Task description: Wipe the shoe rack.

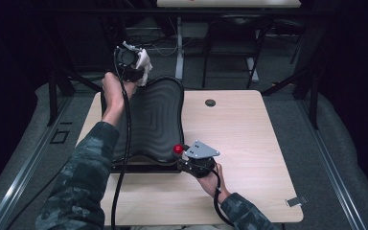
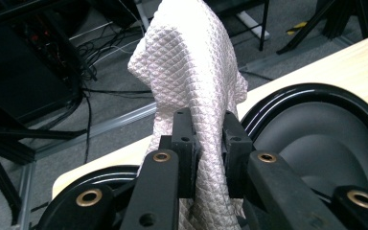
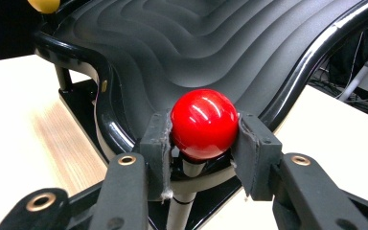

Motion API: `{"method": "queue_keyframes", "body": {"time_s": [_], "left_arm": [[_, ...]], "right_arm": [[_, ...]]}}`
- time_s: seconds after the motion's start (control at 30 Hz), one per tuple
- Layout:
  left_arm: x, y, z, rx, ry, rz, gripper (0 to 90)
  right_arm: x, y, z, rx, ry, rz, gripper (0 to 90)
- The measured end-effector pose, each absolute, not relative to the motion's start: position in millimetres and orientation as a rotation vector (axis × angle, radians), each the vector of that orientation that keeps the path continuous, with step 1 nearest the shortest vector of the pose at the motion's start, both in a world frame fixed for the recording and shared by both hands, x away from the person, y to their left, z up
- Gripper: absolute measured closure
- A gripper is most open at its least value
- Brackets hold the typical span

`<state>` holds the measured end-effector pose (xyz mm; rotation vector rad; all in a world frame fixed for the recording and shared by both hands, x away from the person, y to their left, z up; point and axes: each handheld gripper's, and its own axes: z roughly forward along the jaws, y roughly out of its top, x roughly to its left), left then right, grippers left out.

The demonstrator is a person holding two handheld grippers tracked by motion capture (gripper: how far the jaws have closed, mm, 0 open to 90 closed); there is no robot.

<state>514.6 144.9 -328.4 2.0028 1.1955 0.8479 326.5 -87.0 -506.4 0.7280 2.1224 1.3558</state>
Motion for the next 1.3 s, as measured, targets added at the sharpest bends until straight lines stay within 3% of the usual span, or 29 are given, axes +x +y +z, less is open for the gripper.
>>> {"method": "queue_keyframes", "body": {"time_s": [0.23, 0.4, 0.77, 1.3], "left_arm": [[517, 151, -327, 2.066, 1.257, 0.898, 81.1], [518, 163, -329, 2.023, 1.272, 0.875, 81.1], [516, 123, -328, 2.135, 1.123, 0.865, 80.7], [519, 147, -323, 2.058, 1.188, 0.861, 80.8]], "right_arm": [[326, -87, -506, 0.732, 2.127, 1.344, 60.2], [326, -87, -506, 0.734, 2.127, 1.342, 60.2], [326, -87, -506, 0.732, 2.126, 1.340, 60.2], [326, -87, -506, 0.729, 2.125, 1.337, 60.2]]}}
